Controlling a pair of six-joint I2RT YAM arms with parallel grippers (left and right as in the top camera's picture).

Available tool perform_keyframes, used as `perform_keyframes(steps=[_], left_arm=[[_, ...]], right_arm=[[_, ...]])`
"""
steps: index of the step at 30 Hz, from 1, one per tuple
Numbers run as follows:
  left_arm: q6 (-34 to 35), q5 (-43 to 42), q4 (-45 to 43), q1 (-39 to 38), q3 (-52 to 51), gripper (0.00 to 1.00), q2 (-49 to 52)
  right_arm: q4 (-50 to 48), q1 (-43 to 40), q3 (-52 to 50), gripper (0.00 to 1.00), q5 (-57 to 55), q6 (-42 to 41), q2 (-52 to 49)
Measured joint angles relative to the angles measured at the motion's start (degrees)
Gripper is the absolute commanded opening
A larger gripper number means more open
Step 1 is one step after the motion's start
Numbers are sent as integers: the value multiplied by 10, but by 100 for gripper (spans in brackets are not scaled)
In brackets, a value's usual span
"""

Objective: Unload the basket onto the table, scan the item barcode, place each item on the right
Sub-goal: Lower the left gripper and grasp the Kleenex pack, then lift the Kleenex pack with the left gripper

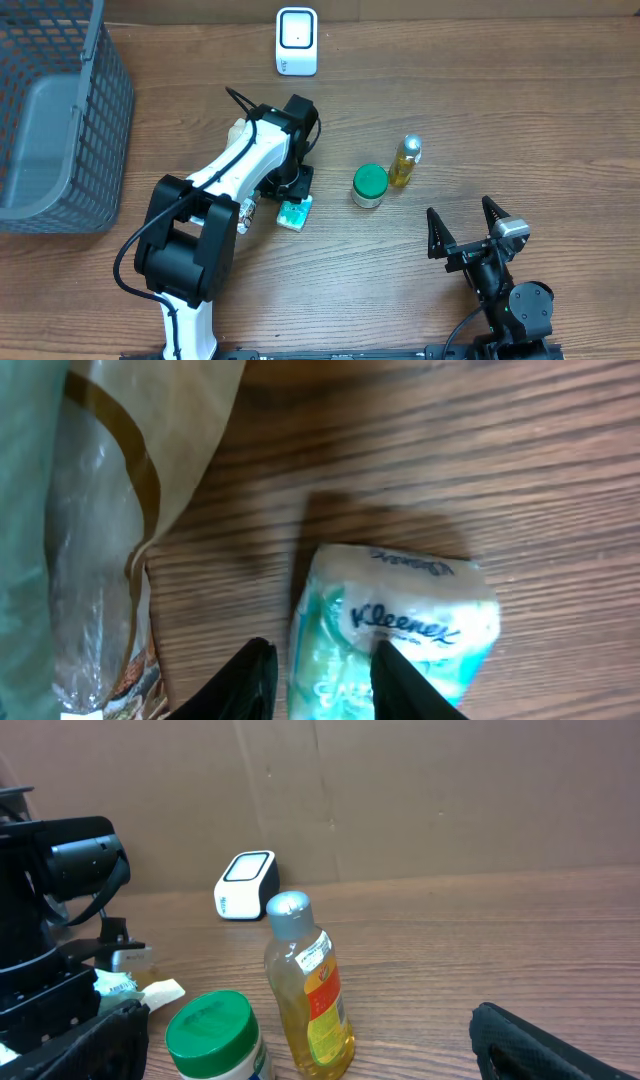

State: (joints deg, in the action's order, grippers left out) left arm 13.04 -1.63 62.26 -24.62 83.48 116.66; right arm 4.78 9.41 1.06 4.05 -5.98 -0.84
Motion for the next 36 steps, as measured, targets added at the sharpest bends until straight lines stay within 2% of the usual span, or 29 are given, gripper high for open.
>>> perform_keyframes(steps=[7, 9, 10, 11, 19, 25, 31, 33, 36], left_arm=[[-12, -1, -16, 0, -26, 34, -4], [-14, -3, -20, 0, -31, 20, -8], [-13, -6, -22, 0, -33, 15, -9], [-16, -8, -22, 0, -35, 14, -9], [-24, -19, -16, 5, -30, 24, -10], [-58, -101, -22, 26, -21, 22, -10], [-89, -137, 30, 48, 15, 23, -10], [-93, -143, 45, 59, 41, 26, -10], [-101, -146, 55, 75, 69, 38, -10]], right_arm=[[0, 0, 0, 100, 0, 0, 0], [0, 0, 0, 100, 0, 0, 0], [0, 0, 0, 100, 0, 0, 0], [0, 0, 0, 100, 0, 0, 0], [0, 0, 0, 100, 0, 0, 0], [0, 0, 0, 100, 0, 0, 0], [0, 0, 0, 100, 0, 0, 0], [0, 0, 0, 100, 0, 0, 0], [0, 0, 0, 100, 0, 0, 0]])
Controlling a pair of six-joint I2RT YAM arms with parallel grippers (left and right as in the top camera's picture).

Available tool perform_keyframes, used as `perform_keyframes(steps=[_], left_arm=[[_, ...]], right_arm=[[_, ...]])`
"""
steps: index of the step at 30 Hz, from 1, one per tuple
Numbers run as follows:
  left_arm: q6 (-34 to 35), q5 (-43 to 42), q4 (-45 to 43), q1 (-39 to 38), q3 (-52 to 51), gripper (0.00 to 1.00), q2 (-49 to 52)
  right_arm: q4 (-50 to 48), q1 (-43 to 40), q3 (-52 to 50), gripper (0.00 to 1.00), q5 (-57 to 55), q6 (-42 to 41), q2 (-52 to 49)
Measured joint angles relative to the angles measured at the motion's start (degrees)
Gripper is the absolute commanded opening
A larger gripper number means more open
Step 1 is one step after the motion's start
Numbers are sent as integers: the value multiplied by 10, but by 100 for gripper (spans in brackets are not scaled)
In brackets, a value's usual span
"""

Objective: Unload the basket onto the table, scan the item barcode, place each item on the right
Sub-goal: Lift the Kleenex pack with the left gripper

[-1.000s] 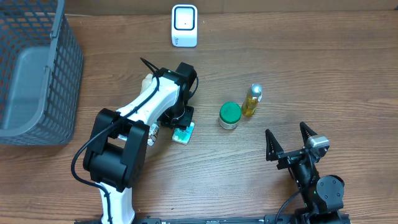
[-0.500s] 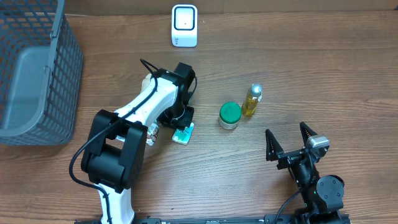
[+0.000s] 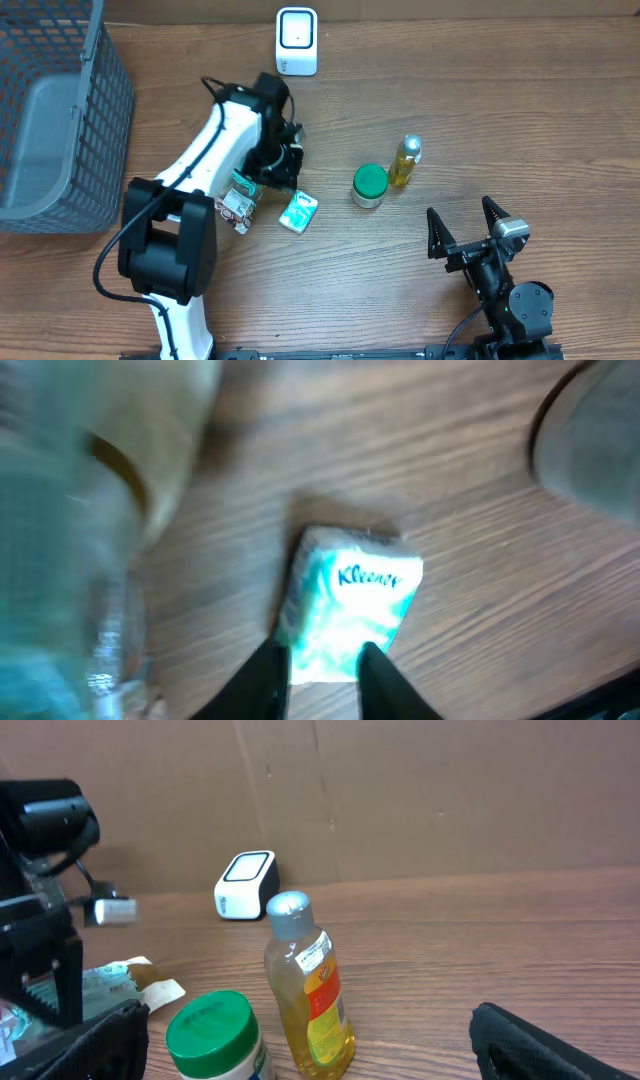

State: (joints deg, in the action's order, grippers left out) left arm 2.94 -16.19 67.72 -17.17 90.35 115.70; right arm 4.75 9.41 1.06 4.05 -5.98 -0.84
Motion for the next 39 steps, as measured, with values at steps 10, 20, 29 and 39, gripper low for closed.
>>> perform_keyframes(steps=[10, 20, 29, 39], left_arm=[[-15, -2, 17, 18, 2, 40, 0], [-21, -2, -45, 10, -75, 38, 0], [-31, -25, -82, 10, -120, 38, 0], [-49, -69, -82, 10, -122, 37, 0]], right_arm=[[0, 0, 0, 100, 0, 0, 0], [0, 0, 0, 100, 0, 0, 0], [0, 0, 0, 100, 0, 0, 0], [0, 0, 0, 100, 0, 0, 0]])
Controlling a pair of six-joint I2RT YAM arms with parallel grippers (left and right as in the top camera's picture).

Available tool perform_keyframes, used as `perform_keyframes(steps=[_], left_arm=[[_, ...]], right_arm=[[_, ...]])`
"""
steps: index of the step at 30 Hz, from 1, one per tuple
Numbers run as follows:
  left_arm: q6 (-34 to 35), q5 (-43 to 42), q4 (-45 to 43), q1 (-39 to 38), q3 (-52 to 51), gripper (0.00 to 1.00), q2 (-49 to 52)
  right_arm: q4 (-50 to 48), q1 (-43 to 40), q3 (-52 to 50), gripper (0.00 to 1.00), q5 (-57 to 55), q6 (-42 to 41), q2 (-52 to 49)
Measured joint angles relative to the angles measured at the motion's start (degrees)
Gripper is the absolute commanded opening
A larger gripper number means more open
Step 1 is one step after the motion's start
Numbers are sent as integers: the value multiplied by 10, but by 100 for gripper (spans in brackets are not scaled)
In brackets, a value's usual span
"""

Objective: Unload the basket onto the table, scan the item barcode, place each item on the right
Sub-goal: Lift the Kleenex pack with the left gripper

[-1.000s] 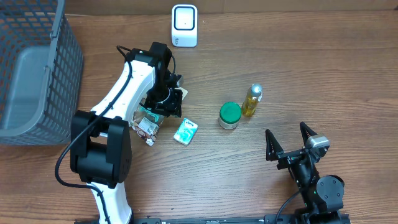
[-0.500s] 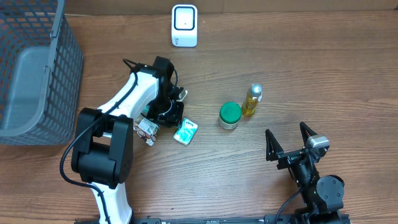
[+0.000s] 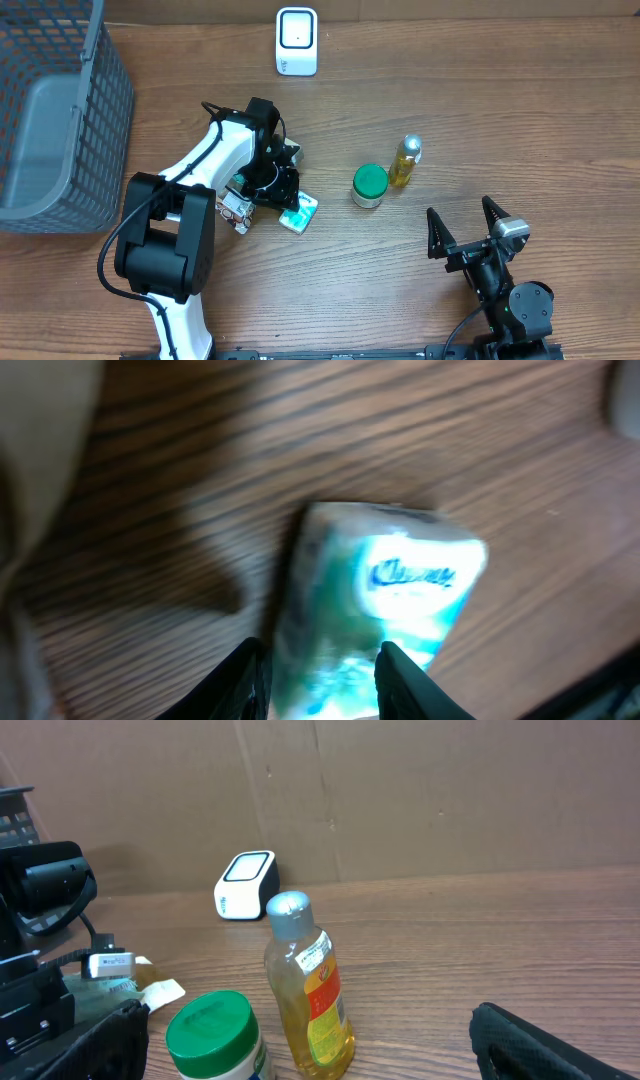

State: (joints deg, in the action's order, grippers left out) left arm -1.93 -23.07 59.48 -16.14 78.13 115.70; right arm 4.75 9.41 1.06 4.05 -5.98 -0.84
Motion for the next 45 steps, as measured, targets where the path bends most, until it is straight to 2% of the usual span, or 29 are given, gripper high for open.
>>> perform_keyframes(steps=[13, 20, 22, 24, 25, 37, 45], left_arm=[[-14, -16, -12, -4, -17, 38, 0], [-6, -21, -72, -4, -54, 36, -6], [4, -26, -96, -4, -68, 26, -14], [12, -32, -108, -4, -76, 7, -17], [16, -36, -108, -3, -77, 4, -19], [42, -13, -108, -5, -77, 4, -38], [84, 77, -106, -19, -73, 4, -172]], right_arm=[[0, 0, 0, 100, 0, 0, 0], [0, 0, 0, 100, 0, 0, 0], [0, 0, 0, 100, 0, 0, 0], [0, 0, 0, 100, 0, 0, 0], [0, 0, 0, 100, 0, 0, 0], [0, 0, 0, 100, 0, 0, 0], [0, 0, 0, 100, 0, 0, 0]])
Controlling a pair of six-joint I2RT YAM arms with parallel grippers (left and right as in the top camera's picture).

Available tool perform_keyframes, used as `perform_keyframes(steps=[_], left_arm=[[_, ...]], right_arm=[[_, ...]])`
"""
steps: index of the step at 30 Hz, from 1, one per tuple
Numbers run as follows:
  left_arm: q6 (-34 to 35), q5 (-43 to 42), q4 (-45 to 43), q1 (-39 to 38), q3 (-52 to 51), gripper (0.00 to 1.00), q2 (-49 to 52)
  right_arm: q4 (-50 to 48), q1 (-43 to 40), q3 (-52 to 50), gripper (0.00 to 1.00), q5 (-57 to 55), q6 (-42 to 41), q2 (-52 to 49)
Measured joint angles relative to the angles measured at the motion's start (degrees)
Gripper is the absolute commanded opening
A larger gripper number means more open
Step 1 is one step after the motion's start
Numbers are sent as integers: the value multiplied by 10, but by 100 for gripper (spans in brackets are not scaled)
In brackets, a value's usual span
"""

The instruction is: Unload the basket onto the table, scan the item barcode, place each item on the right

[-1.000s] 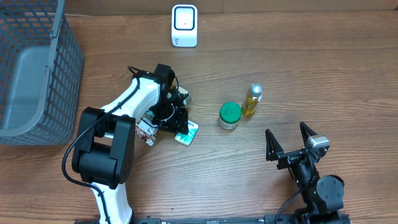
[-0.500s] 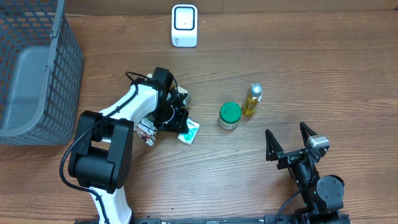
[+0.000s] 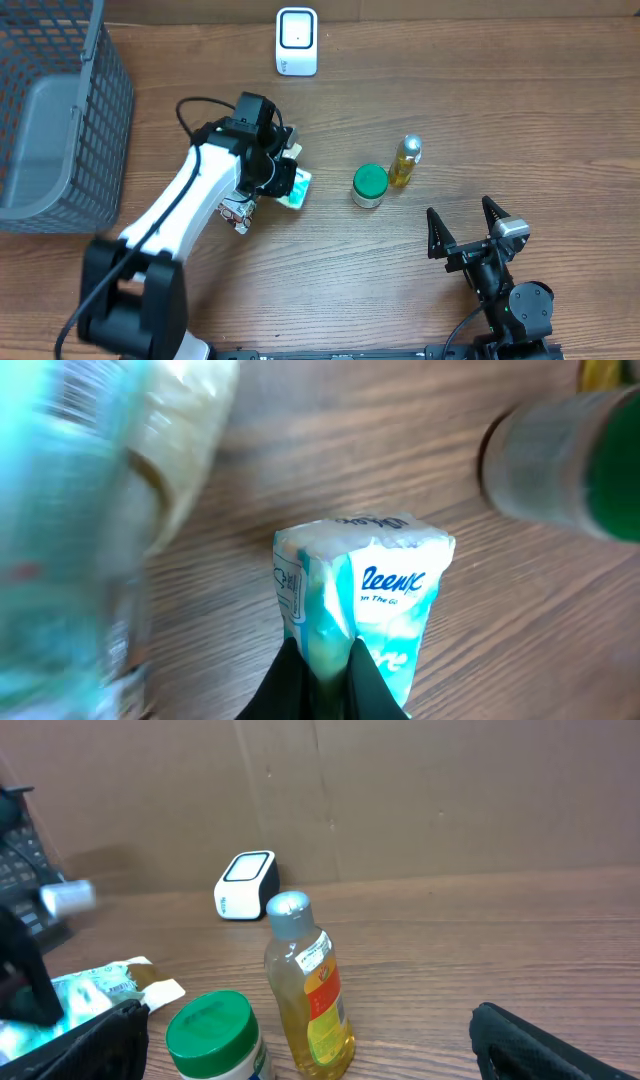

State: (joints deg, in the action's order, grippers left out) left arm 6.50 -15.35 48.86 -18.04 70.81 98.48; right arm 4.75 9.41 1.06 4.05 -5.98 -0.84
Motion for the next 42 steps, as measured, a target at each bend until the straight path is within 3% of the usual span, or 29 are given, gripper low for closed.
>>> perform_keyframes(steps=[5, 15, 21, 30, 42], left_arm=[[30, 94, 8, -46, 6, 4, -31], [150, 424, 50, -197, 6, 4, -31], [219, 549, 44, -259, -25, 4, -31], [249, 600, 3, -262, -102, 4, -27], [229, 600, -63, -262, -171, 4, -22]], right_arm=[[0, 0, 0, 100, 0, 0, 0], [0, 0, 0, 100, 0, 0, 0], [0, 0, 0, 100, 0, 0, 0], [0, 0, 0, 100, 0, 0, 0], [0, 0, 0, 100, 0, 0, 0]])
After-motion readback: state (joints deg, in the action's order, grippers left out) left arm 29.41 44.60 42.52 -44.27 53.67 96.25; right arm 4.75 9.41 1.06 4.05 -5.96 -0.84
